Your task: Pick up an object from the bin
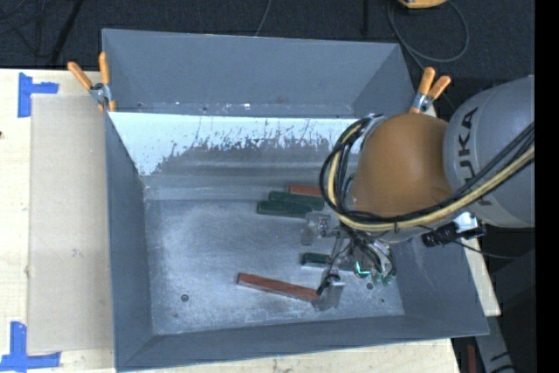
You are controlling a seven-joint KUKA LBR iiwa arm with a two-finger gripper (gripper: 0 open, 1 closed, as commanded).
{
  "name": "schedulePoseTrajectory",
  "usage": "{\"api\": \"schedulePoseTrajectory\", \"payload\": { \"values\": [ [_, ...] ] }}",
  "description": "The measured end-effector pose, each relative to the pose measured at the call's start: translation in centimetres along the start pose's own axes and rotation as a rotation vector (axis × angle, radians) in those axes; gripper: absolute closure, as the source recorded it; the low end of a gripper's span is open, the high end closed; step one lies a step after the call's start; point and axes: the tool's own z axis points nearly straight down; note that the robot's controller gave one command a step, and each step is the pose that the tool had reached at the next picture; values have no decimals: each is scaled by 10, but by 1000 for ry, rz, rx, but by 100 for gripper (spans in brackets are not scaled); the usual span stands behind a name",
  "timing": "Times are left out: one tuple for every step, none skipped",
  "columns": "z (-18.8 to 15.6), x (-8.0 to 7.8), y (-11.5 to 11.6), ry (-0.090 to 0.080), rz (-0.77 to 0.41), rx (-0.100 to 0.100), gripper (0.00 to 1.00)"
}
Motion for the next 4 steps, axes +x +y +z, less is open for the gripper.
{"api": "schedulePoseTrajectory", "payload": {
  "values": [
    [91, 13, 33, -13, 83, -1, 0],
    [90, 10, 33, -19, 85, -2, 0],
    [89, 8, 33, -16, 87, -1, 0],
    [89, 7, 33, -14, 90, -1, 0]
  ]
}}
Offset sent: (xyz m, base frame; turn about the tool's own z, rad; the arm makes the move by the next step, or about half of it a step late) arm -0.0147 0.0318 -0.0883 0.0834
